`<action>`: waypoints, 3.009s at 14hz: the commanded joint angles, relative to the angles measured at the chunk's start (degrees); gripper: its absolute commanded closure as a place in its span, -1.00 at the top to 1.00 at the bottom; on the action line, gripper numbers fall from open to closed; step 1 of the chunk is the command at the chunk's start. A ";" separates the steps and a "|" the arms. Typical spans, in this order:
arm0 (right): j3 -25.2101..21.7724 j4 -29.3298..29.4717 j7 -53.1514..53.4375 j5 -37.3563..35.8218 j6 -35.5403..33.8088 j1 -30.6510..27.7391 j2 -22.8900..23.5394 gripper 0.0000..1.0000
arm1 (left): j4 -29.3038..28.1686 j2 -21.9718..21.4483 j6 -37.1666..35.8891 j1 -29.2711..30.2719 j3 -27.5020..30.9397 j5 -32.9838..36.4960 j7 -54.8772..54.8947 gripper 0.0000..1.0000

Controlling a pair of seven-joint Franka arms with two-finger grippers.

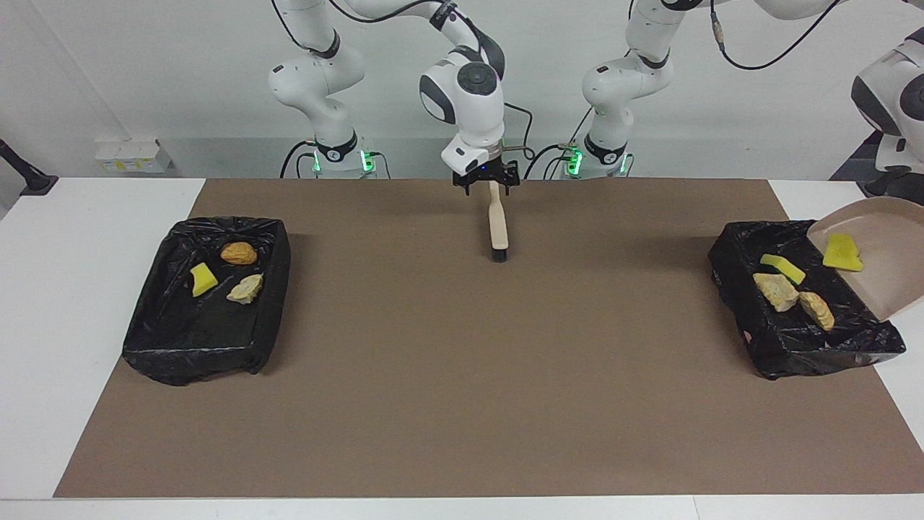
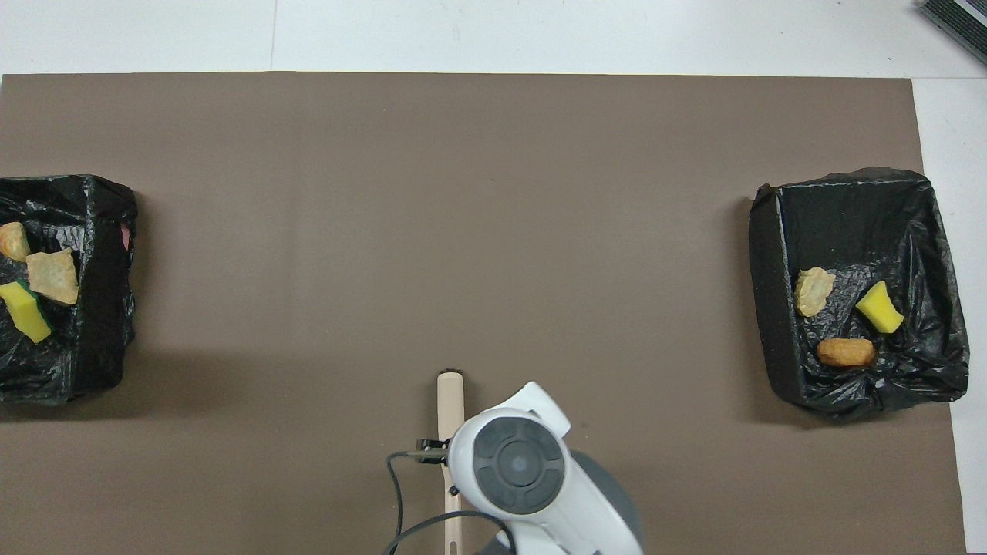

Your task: Sweep and dump trash in bin

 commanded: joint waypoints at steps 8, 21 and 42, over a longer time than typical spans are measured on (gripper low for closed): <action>-0.31 13.67 -23.81 -0.61 -20.83 -26.45 -7.89 1.00 | -4.21 -2.57 -14.67 -9.55 0.76 7.52 -11.60 -1.00; -0.31 31.80 -32.35 -12.65 -29.27 -40.35 -0.07 1.00 | -0.52 -1.60 -19.42 -11.74 1.20 5.20 -10.40 -1.00; 0.73 32.32 -33.32 -11.79 -31.21 -41.92 -0.42 1.00 | 9.42 -3.09 -25.75 -20.43 -0.65 -35.33 -45.75 -1.00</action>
